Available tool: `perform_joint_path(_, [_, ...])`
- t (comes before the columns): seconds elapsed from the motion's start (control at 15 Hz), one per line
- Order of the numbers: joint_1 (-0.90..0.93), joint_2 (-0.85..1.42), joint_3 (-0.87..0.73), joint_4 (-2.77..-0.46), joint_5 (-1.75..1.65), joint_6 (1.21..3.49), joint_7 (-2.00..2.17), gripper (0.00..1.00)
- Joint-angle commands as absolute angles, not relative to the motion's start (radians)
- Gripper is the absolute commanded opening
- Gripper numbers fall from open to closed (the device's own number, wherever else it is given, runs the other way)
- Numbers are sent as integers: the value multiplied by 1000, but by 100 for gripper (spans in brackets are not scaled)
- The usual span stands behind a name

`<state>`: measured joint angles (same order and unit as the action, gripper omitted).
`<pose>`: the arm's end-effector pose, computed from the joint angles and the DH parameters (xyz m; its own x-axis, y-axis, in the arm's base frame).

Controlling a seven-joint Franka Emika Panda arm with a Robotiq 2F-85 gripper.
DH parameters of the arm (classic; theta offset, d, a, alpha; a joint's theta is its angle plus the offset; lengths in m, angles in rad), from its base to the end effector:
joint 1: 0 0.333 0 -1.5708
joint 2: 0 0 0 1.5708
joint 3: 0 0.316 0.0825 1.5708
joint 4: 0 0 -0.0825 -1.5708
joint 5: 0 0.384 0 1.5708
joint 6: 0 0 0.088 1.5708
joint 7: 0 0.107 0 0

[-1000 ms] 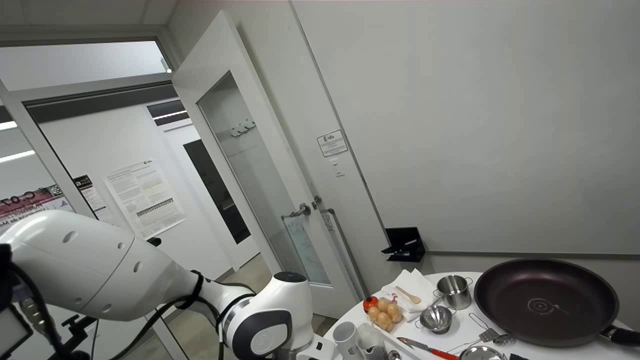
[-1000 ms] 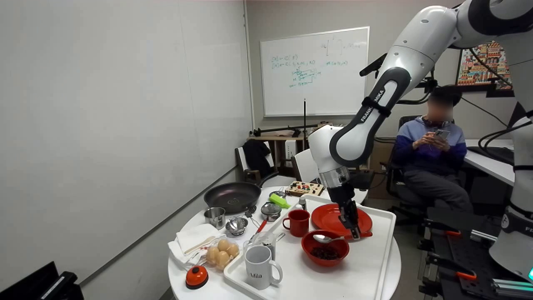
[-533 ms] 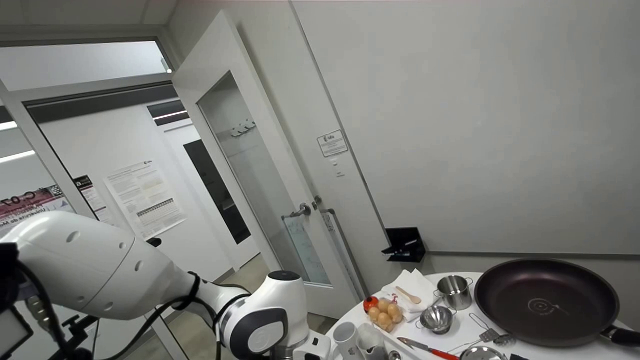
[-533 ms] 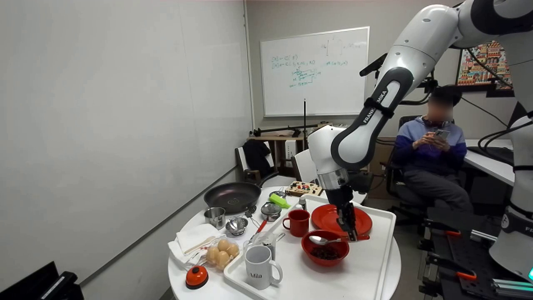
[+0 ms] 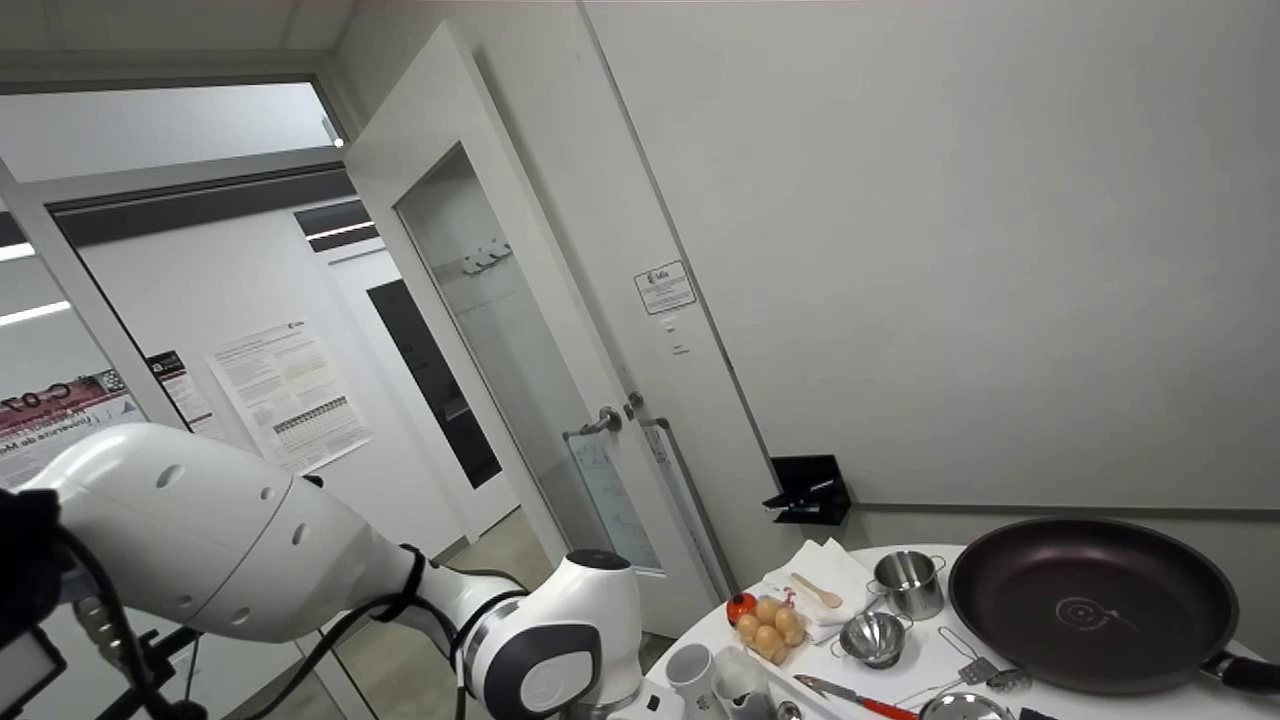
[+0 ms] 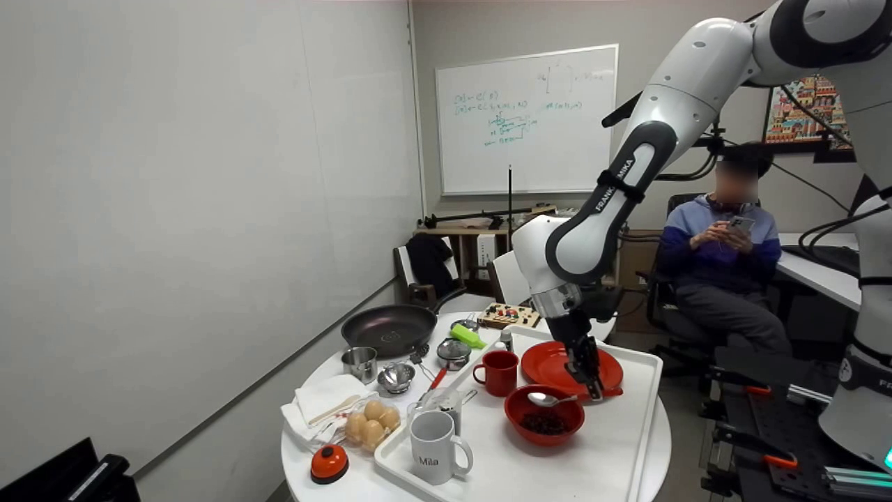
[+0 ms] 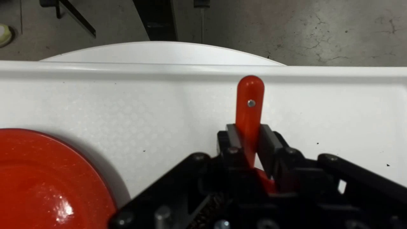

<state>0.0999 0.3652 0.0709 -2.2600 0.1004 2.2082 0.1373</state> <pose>0.4807 0.0881 0.1727 0.9098 -0.0349 -0.4135 -0.0466 -0.9987 -0.0183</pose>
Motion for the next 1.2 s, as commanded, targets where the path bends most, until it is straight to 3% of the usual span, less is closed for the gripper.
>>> perform_joint_path(0.0, [100, 377, 68, -2246, 99, 2191, 137, 5])
perform_joint_path(0.07, [99, 384, 68, -2241, 100, 2190, 137, 19])
perform_joint_path(0.2, [100, 386, 68, -2242, 100, 2191, 137, 19])
perform_joint_path(0.27, [99, 383, 71, -2245, 102, 2189, 133, 5])
perform_joint_path(1.13, [113, 410, 45, -2156, 7, 2035, 158, 5])
